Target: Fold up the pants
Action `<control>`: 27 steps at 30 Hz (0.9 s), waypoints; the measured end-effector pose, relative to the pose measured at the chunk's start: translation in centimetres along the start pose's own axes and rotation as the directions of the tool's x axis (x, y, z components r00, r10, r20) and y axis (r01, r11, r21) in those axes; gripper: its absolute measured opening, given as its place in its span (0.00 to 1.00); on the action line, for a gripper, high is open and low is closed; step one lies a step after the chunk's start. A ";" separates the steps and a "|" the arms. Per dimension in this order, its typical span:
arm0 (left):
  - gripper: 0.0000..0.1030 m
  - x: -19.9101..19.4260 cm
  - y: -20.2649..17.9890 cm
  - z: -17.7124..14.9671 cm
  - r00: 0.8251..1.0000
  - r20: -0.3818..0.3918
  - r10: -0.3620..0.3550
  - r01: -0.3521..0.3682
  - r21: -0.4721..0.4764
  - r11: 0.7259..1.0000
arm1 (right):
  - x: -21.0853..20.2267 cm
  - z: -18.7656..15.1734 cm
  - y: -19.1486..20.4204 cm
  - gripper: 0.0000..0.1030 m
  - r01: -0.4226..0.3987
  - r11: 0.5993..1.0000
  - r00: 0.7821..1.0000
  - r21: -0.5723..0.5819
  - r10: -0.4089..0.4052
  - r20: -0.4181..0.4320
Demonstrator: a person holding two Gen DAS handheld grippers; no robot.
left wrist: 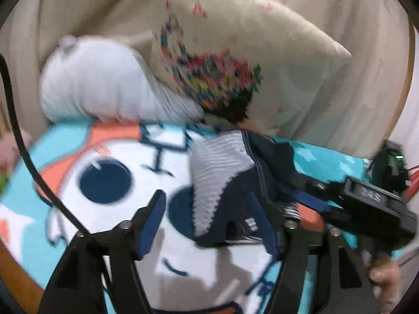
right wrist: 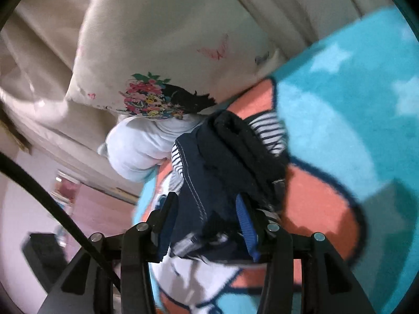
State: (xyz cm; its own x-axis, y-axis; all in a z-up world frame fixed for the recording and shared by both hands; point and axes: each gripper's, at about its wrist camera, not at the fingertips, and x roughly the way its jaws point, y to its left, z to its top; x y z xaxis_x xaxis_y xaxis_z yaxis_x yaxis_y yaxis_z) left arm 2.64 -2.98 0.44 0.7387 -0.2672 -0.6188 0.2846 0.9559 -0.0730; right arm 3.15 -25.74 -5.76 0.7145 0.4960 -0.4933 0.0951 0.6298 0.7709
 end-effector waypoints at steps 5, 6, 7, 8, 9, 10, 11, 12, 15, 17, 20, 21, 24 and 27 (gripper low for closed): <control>0.93 -2.6 -1.8 -0.1 0.967 0.189 0.173 -0.191 0.086 0.978 | -2.6 -1.2 1.7 0.51 0.179 0.977 0.982 -0.118 -0.171 0.077; 0.94 -3.1 -2.1 -0.2 0.955 0.220 0.197 -0.221 0.093 0.971 | -2.9 -1.4 1.8 0.51 0.199 0.972 0.978 -0.126 -0.190 0.081; 0.95 -3.5 -2.2 -0.3 0.945 0.239 0.223 -0.251 0.092 0.964 | -3.6 -1.6 1.5 0.51 0.216 0.967 0.975 -0.135 -0.207 0.082; 0.97 -3.9 -2.3 -0.2 0.940 0.246 0.238 -0.266 0.087 0.960 | -3.8 -1.9 1.6 0.51 0.234 0.961 0.971 -0.145 -0.224 0.085; 0.98 -4.2 -2.3 -0.3 0.935 0.252 0.248 -0.275 0.077 0.958 | -4.0 -2.1 1.8 0.51 0.255 0.954 0.966 -0.157 -0.243 0.090; 0.99 -4.3 -2.1 -0.3 0.938 0.247 0.242 -0.266 0.069 0.962 | -4.2 -2.3 1.8 0.51 0.269 0.948 0.962 -0.167 -0.257 0.091; 0.99 -4.3 -1.9 -0.3 0.945 0.233 0.229 -0.248 0.058 0.967 | -4.5 -2.6 1.8 0.51 0.283 0.942 0.958 -0.179 -0.270 0.091; 0.99 -4.1 -1.6 -0.3 0.953 0.211 0.215 -0.230 0.048 0.972 | -4.5 -2.8 2.0 0.51 0.295 0.937 0.955 -0.189 -0.282 0.090; 0.99 -3.6 -1.0 -0.5 0.963 0.170 0.210 -0.219 0.035 0.975 | -4.2 -3.5 2.7 0.51 0.324 0.919 0.946 -0.223 -0.311 0.091; 0.99 -3.5 -1.0 -0.7 0.967 0.156 0.202 -0.210 0.036 0.977 | -4.1 -3.8 3.2 0.52 0.343 0.905 0.939 -0.252 -0.328 0.100; 0.99 -3.1 -1.0 -0.9 0.976 0.132 0.174 -0.181 0.044 0.983 | -3.8 -4.3 3.9 0.53 0.379 0.879 0.925 -0.290 -0.363 0.110; 0.99 -3.0 -1.0 -1.0 0.977 0.127 0.171 -0.177 0.043 0.983 | -3.7 -4.4 4.0 0.53 0.392 0.870 0.920 -0.300 -0.376 0.112; 0.99 -2.7 -1.0 -1.3 0.982 0.109 0.157 -0.163 0.048 0.986 | -3.4 -4.7 4.1 0.53 0.405 0.857 0.913 -0.317 -0.393 0.105; 0.99 -2.4 -0.8 -1.4 0.985 0.091 0.144 -0.148 0.042 0.988 | -3.1 -4.8 4.0 0.53 0.412 0.853 0.910 -0.319 -0.405 0.093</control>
State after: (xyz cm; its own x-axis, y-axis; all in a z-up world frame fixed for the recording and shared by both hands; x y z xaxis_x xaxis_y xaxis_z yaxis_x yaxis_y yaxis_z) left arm -0.17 -2.97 0.90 0.8244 -0.1371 -0.5491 0.1975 0.9789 0.0522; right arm -2.05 -21.89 -3.09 0.6758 0.1407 -0.7236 0.1549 0.9326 0.3260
